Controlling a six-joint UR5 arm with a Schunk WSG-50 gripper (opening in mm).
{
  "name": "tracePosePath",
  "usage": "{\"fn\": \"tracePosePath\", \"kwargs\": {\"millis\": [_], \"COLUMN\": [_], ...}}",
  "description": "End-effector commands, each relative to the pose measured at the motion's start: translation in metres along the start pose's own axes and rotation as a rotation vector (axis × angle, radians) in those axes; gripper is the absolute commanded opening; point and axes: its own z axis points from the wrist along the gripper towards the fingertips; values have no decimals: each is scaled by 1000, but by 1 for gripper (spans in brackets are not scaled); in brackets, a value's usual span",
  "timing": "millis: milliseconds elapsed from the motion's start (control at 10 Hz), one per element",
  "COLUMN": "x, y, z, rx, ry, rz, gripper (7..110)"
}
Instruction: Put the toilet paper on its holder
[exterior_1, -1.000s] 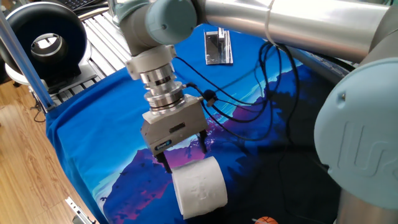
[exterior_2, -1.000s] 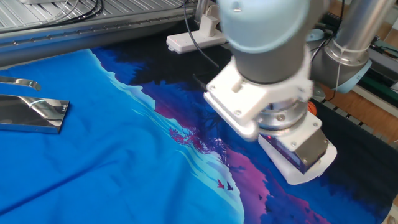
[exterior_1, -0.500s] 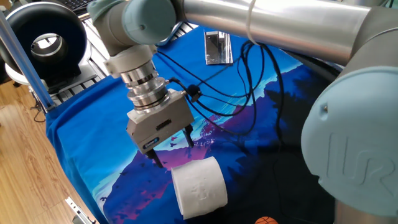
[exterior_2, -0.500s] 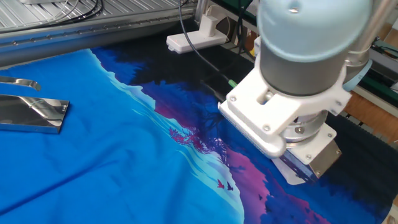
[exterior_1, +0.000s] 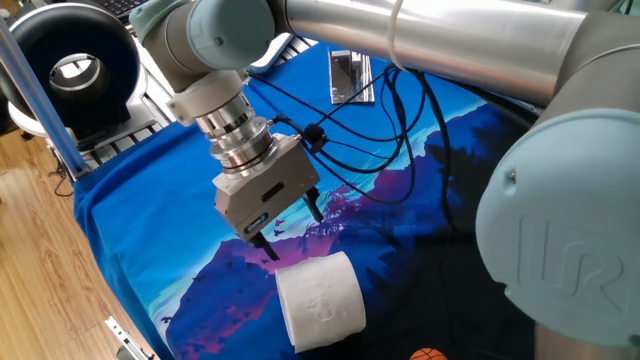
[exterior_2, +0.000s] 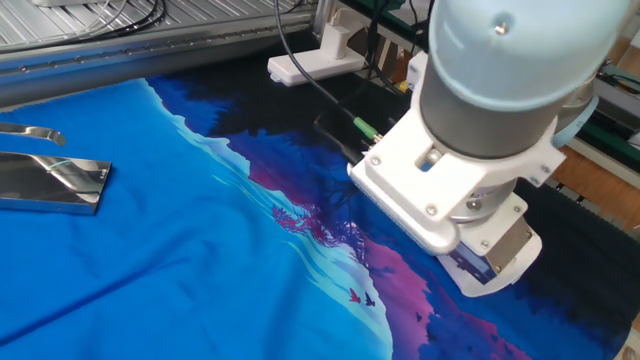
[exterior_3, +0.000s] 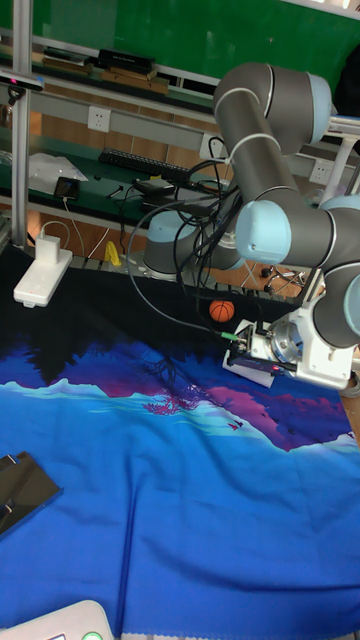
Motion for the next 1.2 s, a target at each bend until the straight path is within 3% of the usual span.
{"fn": "tracePosePath", "kwargs": {"millis": [0, 500, 700, 1100], "x": [11, 10, 16, 25], "y": [0, 18, 24, 29], "z": [3, 7, 7, 7], "rx": [-17, -77, -98, -110], "ry": [55, 57, 79, 104], "rz": [-10, -20, -39, -77], "gripper": [88, 88, 88, 88]}}
